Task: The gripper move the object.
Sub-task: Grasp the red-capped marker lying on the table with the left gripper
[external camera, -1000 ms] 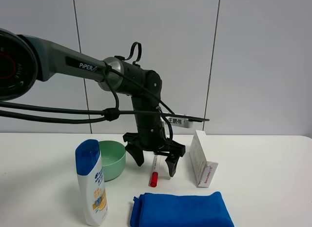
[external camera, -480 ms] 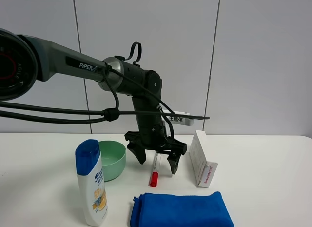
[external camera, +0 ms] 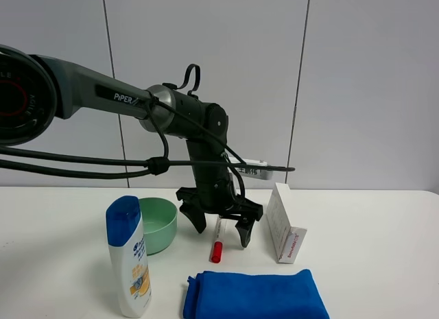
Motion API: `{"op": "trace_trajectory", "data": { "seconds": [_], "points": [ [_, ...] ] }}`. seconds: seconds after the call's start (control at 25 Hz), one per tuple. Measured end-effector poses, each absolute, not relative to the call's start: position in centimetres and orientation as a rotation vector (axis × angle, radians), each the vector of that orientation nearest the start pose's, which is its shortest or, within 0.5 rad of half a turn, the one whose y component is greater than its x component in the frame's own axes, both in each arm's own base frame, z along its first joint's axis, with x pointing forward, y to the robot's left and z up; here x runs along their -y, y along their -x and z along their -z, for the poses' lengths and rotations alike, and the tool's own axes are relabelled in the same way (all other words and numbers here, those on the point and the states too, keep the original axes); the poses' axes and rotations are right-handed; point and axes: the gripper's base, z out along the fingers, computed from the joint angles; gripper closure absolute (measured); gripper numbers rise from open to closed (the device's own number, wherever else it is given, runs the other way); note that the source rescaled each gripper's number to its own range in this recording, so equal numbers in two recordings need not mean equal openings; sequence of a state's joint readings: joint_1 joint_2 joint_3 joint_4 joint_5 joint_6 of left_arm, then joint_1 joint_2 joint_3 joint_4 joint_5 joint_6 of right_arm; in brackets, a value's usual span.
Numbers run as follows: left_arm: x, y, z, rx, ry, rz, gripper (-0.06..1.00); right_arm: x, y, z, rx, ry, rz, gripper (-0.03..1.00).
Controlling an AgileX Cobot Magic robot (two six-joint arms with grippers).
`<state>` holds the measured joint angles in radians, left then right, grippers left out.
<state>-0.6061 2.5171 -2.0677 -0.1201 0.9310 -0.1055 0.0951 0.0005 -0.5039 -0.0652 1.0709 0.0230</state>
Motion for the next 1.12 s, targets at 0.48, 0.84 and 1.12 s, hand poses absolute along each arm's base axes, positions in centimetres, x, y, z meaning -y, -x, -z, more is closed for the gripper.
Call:
{"op": "trace_trajectory", "data": {
  "seconds": [0.48,0.84,1.12],
  "points": [
    [29.1,-43.0,-10.2,-2.84,-0.597,0.284,0.06,0.6,0.5,-27.8,-2.048,0.07,0.005,-0.03],
    [29.1,-43.0,-10.0,-2.845,-0.604,0.279,0.06,0.6,0.5,-27.8,-2.048,0.07,0.005,-0.03],
    [29.1,-42.9,-10.0,-2.846,-0.603,0.283,0.07,0.6,0.5,-27.8,-2.048,0.07,0.005,-0.03]
  ]
}}
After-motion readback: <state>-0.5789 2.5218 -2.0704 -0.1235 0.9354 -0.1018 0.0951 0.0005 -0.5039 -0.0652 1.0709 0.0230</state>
